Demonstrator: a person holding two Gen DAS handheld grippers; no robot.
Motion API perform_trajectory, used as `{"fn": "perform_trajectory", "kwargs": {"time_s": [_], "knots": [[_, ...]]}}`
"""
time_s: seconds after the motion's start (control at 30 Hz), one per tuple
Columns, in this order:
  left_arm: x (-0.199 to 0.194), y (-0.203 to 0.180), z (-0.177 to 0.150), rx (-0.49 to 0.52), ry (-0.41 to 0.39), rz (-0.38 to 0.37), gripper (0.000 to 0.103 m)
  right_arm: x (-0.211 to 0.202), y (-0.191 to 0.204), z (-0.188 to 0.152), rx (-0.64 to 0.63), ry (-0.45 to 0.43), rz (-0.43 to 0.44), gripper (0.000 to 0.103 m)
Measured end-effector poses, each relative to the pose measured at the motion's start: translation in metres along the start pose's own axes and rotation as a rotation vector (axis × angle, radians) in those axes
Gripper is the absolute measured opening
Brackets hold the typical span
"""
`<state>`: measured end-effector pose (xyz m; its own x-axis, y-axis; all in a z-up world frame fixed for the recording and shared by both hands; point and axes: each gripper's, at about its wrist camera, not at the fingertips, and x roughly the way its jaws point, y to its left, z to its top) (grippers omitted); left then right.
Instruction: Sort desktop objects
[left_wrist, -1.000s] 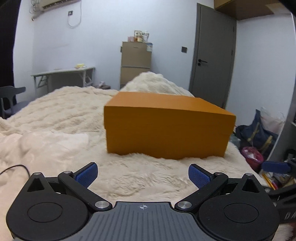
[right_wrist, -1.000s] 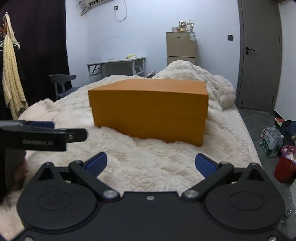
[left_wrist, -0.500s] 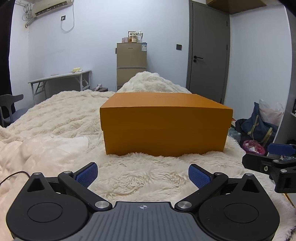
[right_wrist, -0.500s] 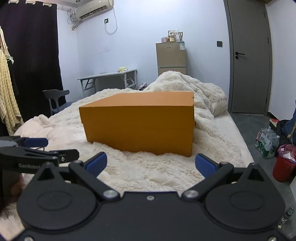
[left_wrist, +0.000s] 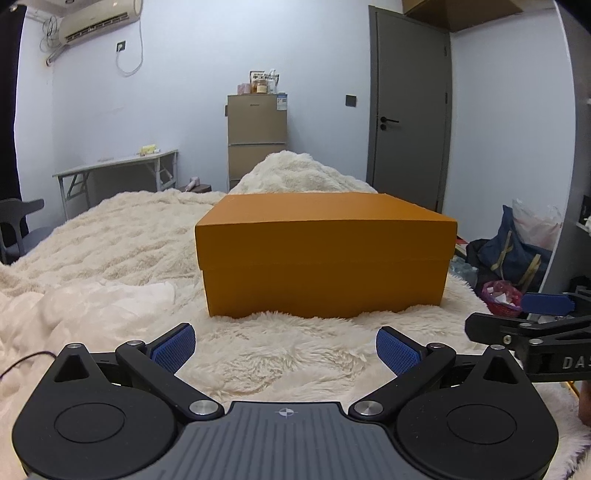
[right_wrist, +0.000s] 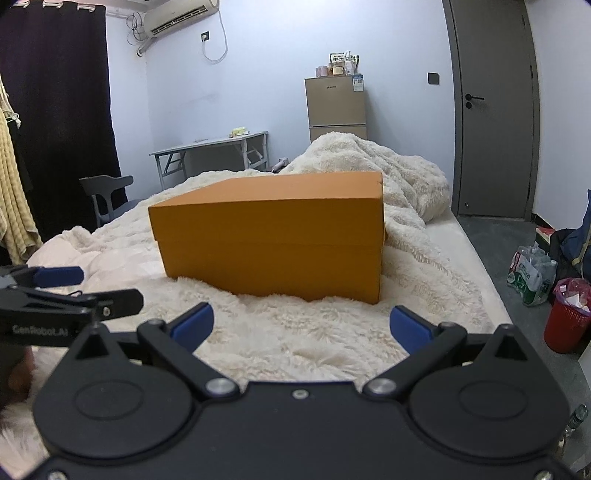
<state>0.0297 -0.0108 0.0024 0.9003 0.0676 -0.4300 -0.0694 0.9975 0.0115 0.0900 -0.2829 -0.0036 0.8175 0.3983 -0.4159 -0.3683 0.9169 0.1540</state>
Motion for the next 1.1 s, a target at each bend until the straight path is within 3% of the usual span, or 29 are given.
{"fn": "perform_trajectory", "kwargs": {"time_s": [1.1], "knots": [[-0.0006,0.0002,-0.0018,0.018,-0.002,-0.011,0.103,0.0006,0.0052,-0.0029,-0.038,0.013,0.012,0.103]]}}
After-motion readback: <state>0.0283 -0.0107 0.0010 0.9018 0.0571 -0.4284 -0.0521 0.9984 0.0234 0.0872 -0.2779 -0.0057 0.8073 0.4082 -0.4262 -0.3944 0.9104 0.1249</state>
